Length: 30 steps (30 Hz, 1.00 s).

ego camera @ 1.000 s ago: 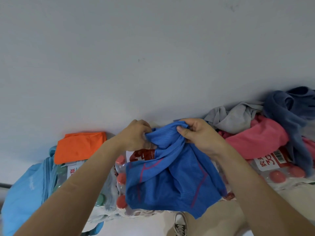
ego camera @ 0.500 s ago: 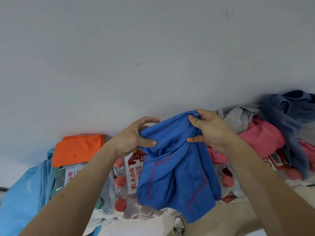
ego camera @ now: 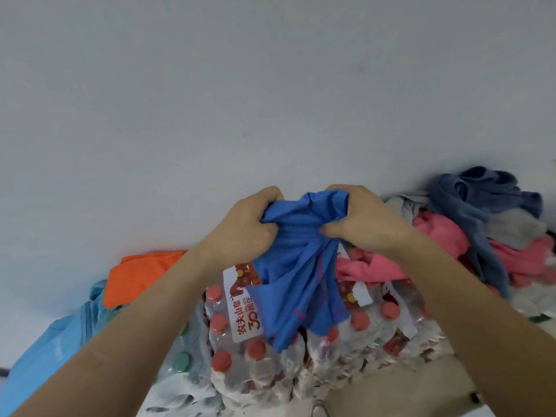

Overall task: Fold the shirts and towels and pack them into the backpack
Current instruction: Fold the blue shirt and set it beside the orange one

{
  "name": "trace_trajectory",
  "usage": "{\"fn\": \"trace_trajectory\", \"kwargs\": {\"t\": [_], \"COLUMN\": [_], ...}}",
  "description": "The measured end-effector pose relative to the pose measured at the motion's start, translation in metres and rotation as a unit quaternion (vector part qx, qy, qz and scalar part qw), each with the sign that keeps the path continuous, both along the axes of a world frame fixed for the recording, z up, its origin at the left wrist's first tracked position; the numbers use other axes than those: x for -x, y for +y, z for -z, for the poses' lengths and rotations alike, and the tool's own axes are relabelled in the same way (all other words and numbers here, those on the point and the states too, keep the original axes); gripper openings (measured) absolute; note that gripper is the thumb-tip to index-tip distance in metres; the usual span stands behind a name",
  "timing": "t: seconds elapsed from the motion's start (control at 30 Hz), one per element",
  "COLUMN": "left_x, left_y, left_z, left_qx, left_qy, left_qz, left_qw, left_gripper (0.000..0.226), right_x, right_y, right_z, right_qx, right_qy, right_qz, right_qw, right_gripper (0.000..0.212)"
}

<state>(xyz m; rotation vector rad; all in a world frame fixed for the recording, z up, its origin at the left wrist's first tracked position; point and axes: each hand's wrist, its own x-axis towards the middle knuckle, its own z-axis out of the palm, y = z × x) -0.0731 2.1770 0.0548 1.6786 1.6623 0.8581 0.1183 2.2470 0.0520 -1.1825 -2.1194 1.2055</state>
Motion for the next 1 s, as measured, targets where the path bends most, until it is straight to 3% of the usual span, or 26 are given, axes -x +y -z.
{"fn": "trace_trajectory", "kwargs": {"t": [0.1,0.3,0.5,0.63,0.77,1.0], "left_x": [-0.013,-0.062,-0.109,-0.105,-0.068,0.003], "left_y": [-0.011,-0.032,-0.037,-0.03,-0.037,-0.083], "left_z": [-0.027,-0.058,-0.063,-0.038,0.03,0.142], "left_qx": [-0.017,-0.099,-0.152,-0.131,-0.035,0.108], "left_qy": [-0.005,0.064,0.032,-0.081,-0.149,-0.098], "left_qz": [0.023,0.092,0.102,0.026,-0.117,-0.333], "left_qw": [1.0,0.989,0.983,0.988,0.981,0.932], "left_gripper": [0.017,0.023,0.027,0.03,0.037,0.021], "right_x": [-0.011,-0.058,-0.103,-0.079,-0.011,0.113], "right_y": [-0.02,-0.065,-0.058,-0.022,0.014,0.011], "right_z": [-0.014,-0.04,-0.071,-0.073,-0.011,0.124], "right_qx": [-0.007,0.034,-0.184,-0.234,-0.184,-0.074], "right_qy": [0.048,0.128,-0.008,-0.111,-0.153,-0.195], "right_qz": [0.067,0.183,0.296,0.239,0.124,-0.062], "right_qw": [0.997,0.974,0.937,0.936,0.963,0.976], "right_gripper": [0.012,0.025,0.017,0.02,0.017,0.02]}}
